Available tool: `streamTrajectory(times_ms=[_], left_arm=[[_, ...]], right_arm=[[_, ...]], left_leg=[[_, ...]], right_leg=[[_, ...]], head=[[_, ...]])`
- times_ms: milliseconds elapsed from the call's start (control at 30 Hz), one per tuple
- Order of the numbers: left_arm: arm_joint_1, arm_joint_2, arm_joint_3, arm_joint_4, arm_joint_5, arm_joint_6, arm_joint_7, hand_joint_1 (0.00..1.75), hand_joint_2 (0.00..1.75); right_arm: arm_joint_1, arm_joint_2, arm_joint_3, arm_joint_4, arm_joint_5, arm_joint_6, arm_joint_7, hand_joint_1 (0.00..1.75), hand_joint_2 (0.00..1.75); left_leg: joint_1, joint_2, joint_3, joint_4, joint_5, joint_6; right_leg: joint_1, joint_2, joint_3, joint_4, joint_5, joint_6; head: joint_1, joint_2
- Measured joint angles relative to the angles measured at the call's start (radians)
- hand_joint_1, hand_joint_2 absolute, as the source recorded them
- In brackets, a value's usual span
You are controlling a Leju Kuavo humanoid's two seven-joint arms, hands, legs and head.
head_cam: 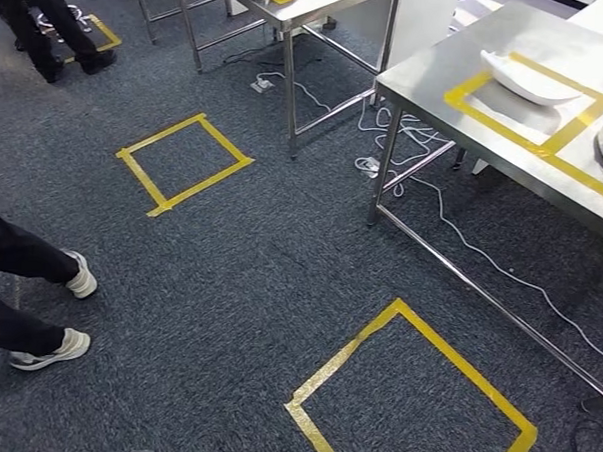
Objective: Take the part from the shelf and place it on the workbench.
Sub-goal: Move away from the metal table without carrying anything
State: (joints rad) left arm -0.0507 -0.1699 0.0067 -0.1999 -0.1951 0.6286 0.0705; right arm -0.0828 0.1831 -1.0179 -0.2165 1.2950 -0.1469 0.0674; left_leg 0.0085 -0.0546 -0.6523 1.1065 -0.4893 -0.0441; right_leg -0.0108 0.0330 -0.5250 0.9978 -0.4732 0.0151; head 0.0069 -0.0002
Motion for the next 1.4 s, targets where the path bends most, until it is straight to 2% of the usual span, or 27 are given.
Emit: streamTrajectory(times_ms=[33,67,100,133,200,300,367,433,500,567,600,633,667,700,733,800,867,933,1000,1067,1133,1167,1200,1233,1300,1367,1400], left_arm=[[-0.002,0.000,0.000,0.000,-0.002,0.000,0.001,0.00,0.00],[-0.002,0.000,-0.001,0.000,-0.004,0.001,0.001,0.00,0.00],[-0.001,0.000,-0.002,0.000,-0.006,0.001,0.002,0.00,0.00],[0.000,0.000,-0.003,0.000,-0.007,0.001,0.003,0.00,0.00],[0.003,0.000,-0.004,0.000,-0.007,0.002,0.004,0.00,0.00],[0.003,0.000,-0.004,0.000,-0.007,0.002,0.004,0.00,0.00],[0.003,0.000,-0.004,0.000,-0.009,0.002,0.004,0.00,0.00],[0.002,0.001,-0.005,0.000,-0.013,0.003,0.004,0.00,0.00],[0.002,0.001,-0.006,0.000,-0.015,0.004,0.004,0.00,0.00],[0.002,0.002,-0.006,0.000,-0.015,0.004,0.003,0.00,0.00],[0.001,0.002,-0.006,0.000,-0.015,0.004,0.002,0.00,0.00],[0.001,0.002,-0.006,0.000,-0.015,0.005,0.001,0.00,0.00],[0.001,0.002,-0.006,0.000,-0.015,0.005,0.001,0.00,0.00],[0.002,0.002,-0.006,0.000,-0.014,0.005,0.001,0.00,0.00],[0.003,0.002,-0.006,0.000,-0.014,0.005,0.001,0.00,0.00],[0.003,0.002,-0.006,0.000,-0.014,0.006,0.001,0.00,0.00],[0.002,0.003,-0.006,0.000,-0.014,0.006,0.001,0.00,0.00],[0.005,0.002,-0.006,0.000,-0.014,0.007,0.000,0.00,0.00],[0.006,0.002,-0.006,0.000,-0.015,0.007,0.001,0.00,0.00],[0.003,0.001,-0.007,0.000,-0.019,0.008,0.001,0.00,0.00],[0.001,0.001,-0.009,0.000,-0.024,0.008,0.001,0.00,0.00],[0.002,0.000,-0.011,0.000,-0.025,0.008,0.001,0.00,0.00],[0.004,0.000,-0.013,0.000,-0.025,0.008,0.001,0.00,0.00],[0.005,0.000,-0.015,0.000,-0.025,0.008,0.001,0.00,0.00],[0.002,-0.001,-0.019,0.000,-0.026,0.011,0.001,0.00,0.00],[-0.001,-0.003,-0.022,0.000,-0.026,0.015,0.000,0.00,0.00],[-0.002,-0.004,-0.022,0.000,-0.026,0.017,0.000,0.00,0.00]], right_arm=[[0.002,0.000,0.000,0.000,0.000,0.000,0.000,0.00,1.75],[0.003,0.000,0.000,0.000,0.000,0.000,0.001,0.00,1.75],[0.003,0.000,0.000,0.000,0.000,0.000,0.002,0.00,1.75],[0.003,0.000,0.000,0.000,0.001,0.000,0.002,0.00,1.75],[0.001,-0.001,0.000,0.000,0.001,0.000,0.003,0.00,1.75],[0.001,-0.001,0.000,0.000,0.001,0.000,0.003,0.00,1.75],[-0.001,-0.001,0.000,0.000,0.001,0.000,0.003,0.00,1.75],[-0.005,-0.002,0.000,-0.001,0.001,0.000,0.002,0.00,1.75],[-0.009,-0.003,0.000,-0.001,0.000,0.001,-0.001,0.00,1.75],[-0.014,-0.003,0.000,-0.001,0.000,0.001,-0.004,0.00,1.75],[-0.016,-0.004,0.000,-0.001,0.000,0.001,-0.005,0.00,1.75],[-0.016,-0.004,0.000,-0.001,0.001,0.001,-0.004,0.00,1.75],[-0.013,-0.004,0.000,-0.001,0.001,0.001,-0.003,0.00,1.75],[-0.009,-0.004,0.000,-0.001,0.001,0.001,-0.002,0.00,1.75],[-0.007,-0.004,0.000,-0.001,0.001,0.001,-0.001,0.00,1.75],[-0.003,-0.003,0.000,-0.001,0.002,0.002,0.000,0.00,1.75],[-0.003,-0.003,0.000,0.000,0.002,0.002,0.000,0.00,1.75],[-0.003,-0.003,0.000,0.000,0.001,0.003,0.000,0.00,1.75],[-0.002,-0.002,0.000,0.000,0.002,0.005,0.000,0.00,1.75],[0.000,-0.002,0.000,0.000,0.002,0.009,0.002,0.00,1.75],[0.003,-0.003,0.000,0.000,0.003,0.011,0.004,0.00,1.75],[0.003,-0.003,0.000,0.000,0.003,0.011,0.004,0.00,1.75],[0.002,-0.003,0.000,0.000,0.003,0.011,0.005,0.00,1.75],[0.000,-0.003,0.000,0.000,0.004,0.011,0.005,0.00,1.75],[-0.002,-0.003,0.000,0.000,0.005,0.012,0.004,0.00,1.75],[-0.004,-0.004,0.000,0.000,0.006,0.012,0.004,0.00,1.75],[-0.005,-0.004,0.000,-0.001,0.006,0.013,0.003,0.00,1.75]], left_leg=[[-0.001,0.024,-0.033,0.069,-0.034,-0.003],[0.000,0.035,-0.062,0.129,-0.057,-0.004],[0.000,0.040,-0.075,0.161,-0.062,-0.005],[0.000,0.042,-0.073,0.161,-0.052,-0.006],[0.000,0.044,-0.052,0.128,-0.024,-0.005],[0.000,0.045,-0.041,0.108,-0.012,-0.005],[0.000,0.064,0.003,0.034,0.019,-0.003],[-0.004,0.088,0.063,-0.075,0.048,0.016],[-0.005,0.081,0.082,-0.119,0.053,0.041],[-0.003,0.057,0.080,-0.120,0.057,0.051],[-0.003,0.044,0.079,-0.120,0.058,0.053],[-0.003,0.030,0.079,-0.119,0.059,0.054],[-0.003,0.014,0.079,-0.119,0.059,0.053],[-0.003,-0.002,0.079,-0.119,0.060,0.052],[-0.002,-0.018,0.080,-0.118,0.061,0.050],[-0.003,-0.046,0.076,-0.116,0.064,0.041],[-0.002,-0.068,0.065,-0.115,0.071,0.028],[0.003,-0.083,0.056,-0.118,0.078,0.014],[0.002,-0.045,0.035,-0.084,0.053,0.006],[-0.002,0.016,-0.019,0.027,-0.013,0.002],[-0.002,0.037,-0.072,0.144,-0.060,-0.002],[-0.002,0.040,-0.077,0.163,-0.059,-0.002],[-0.002,0.043,-0.063,0.142,-0.039,-0.001],[-0.002,0.052,-0.030,0.088,-0.009,0.000],[-0.005,0.097,0.047,-0.045,0.040,0.005],[-0.009,0.124,0.081,-0.111,0.050,0.015],[-0.011,0.116,0.081,-0.118,0.047,0.021]], right_leg=[[0.002,-0.018,0.000,-0.001,0.000,-0.003],[0.004,-0.037,-0.001,-0.001,-0.001,-0.004],[0.006,-0.054,-0.001,-0.001,-0.001,-0.005],[0.006,-0.068,0.000,-0.001,-0.002,-0.005],[0.007,-0.084,0.000,-0.001,-0.002,-0.004],[0.007,-0.088,0.000,-0.001,-0.002,-0.004],[0.007,-0.098,0.002,-0.001,-0.004,-0.002],[0.012,-0.123,0.010,0.002,-0.015,0.014],[0.015,-0.103,-0.003,0.049,-0.054,0.034],[0.013,-0.054,-0.061,0.179,-0.121,0.041],[0.013,-0.043,-0.093,0.248,-0.147,0.042],[0.013,-0.038,-0.115,0.292,-0.156,0.041],[0.012,-0.035,-0.121,0.297,-0.145,0.041],[0.011,-0.031,-0.107,0.260,-0.115,0.039],[0.008,-0.018,-0.078,0.192,-0.074,0.038],[-0.001,0.039,-0.023,0.063,-0.021,0.039],[-0.004,0.072,-0.006,0.019,-0.015,0.034],[-0.001,0.050,-0.006,0.014,-0.009,0.020],[0.000,0.020,-0.004,0.006,-0.002,0.005],[0.003,-0.012,-0.004,0.001,0.001,-0.003],[0.007,-0.047,-0.006,0.001,0.000,-0.006],[0.008,-0.063,-0.007,0.002,0.000,-0.006],[0.009,-0.077,-0.006,0.002,-0.001,-0.006],[0.009,-0.089,-0.005,0.002,-0.001,-0.005],[0.013,-0.110,-0.003,0.004,-0.006,0.001],[0.021,-0.130,0.001,0.006,-0.013,0.011],[0.023,-0.141,0.004,0.006,-0.015,0.015]], head=[[-0.004,0.000],[-0.004,0.000],[-0.004,0.000],[-0.004,0.000],[-0.004,0.000],[-0.004,0.000],[-0.004,0.000],[-0.002,0.000],[0.005,0.000],[0.010,0.000],[0.011,0.000],[0.011,0.000],[0.012,0.000],[0.012,0.000],[0.012,0.000],[0.012,0.000],[0.012,0.000],[0.012,0.000],[0.007,0.000],[0.000,0.000],[0.000,0.000],[0.000,0.000],[-0.001,0.000],[-0.001,0.000],[-0.002,0.000],[-0.001,0.000],[0.000,0.000]])
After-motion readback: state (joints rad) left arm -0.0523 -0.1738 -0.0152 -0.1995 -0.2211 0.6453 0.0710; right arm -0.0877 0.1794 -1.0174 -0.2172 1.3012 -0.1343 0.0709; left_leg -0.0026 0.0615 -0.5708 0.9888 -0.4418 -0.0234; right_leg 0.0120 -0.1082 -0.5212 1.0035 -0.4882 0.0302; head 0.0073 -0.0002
